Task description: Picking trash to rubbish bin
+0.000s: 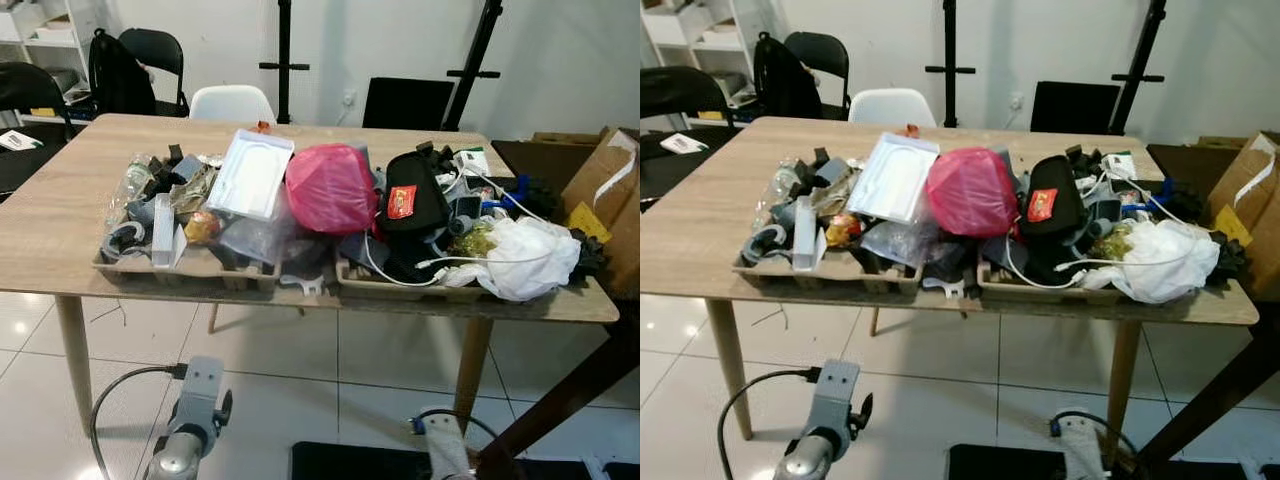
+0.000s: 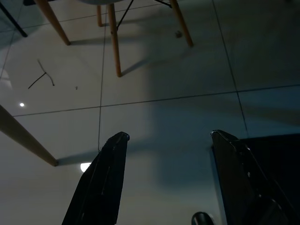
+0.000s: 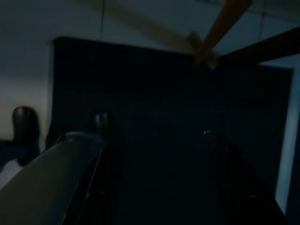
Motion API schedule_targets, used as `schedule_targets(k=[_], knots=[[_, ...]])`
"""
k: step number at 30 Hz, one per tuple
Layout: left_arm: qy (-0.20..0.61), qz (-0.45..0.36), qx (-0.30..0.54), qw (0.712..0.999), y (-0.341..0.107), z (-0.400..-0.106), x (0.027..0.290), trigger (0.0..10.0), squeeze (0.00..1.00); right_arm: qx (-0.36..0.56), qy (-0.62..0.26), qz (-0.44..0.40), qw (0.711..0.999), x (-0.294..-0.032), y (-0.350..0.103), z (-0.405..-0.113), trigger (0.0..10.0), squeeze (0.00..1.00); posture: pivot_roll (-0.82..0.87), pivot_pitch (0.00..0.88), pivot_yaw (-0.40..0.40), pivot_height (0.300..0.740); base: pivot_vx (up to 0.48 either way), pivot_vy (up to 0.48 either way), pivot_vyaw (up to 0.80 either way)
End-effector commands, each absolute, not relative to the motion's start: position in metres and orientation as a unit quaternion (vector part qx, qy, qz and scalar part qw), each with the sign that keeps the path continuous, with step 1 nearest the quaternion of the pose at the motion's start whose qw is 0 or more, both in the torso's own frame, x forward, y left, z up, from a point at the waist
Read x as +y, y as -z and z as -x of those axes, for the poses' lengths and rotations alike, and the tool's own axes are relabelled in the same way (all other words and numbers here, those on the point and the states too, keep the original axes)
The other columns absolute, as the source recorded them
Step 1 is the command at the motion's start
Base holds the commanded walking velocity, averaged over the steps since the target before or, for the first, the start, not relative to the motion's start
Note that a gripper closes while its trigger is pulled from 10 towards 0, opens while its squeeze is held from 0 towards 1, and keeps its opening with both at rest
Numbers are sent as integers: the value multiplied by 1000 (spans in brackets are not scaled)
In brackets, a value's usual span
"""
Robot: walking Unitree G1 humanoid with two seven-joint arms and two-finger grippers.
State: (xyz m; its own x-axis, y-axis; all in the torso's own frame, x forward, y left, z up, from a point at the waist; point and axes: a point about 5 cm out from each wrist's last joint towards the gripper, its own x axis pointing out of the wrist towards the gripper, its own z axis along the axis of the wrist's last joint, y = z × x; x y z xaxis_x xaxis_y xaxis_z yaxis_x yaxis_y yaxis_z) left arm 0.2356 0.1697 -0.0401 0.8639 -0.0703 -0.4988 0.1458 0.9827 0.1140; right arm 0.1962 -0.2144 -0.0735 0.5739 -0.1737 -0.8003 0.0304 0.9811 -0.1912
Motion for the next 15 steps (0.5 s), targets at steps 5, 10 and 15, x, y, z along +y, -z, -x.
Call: schedule_targets(k=[5,10,15], knots=[[137,-67,259,954,44,-221,167,10000,0,407,-36,61,911,-210,61,-212,10000,0,-13,31,7,740,0,0,0],[225,0,244,943,37,-211,162,10000,0,373,-154,50,914,-202,52,-219,10000,0,-6,35,-3,740,0,0,0],[328,58,211,919,5,-196,182,10000,0,325,-280,-47,902,-202,24,-232,10000,0,0,42,-15,740,0,0,0]])
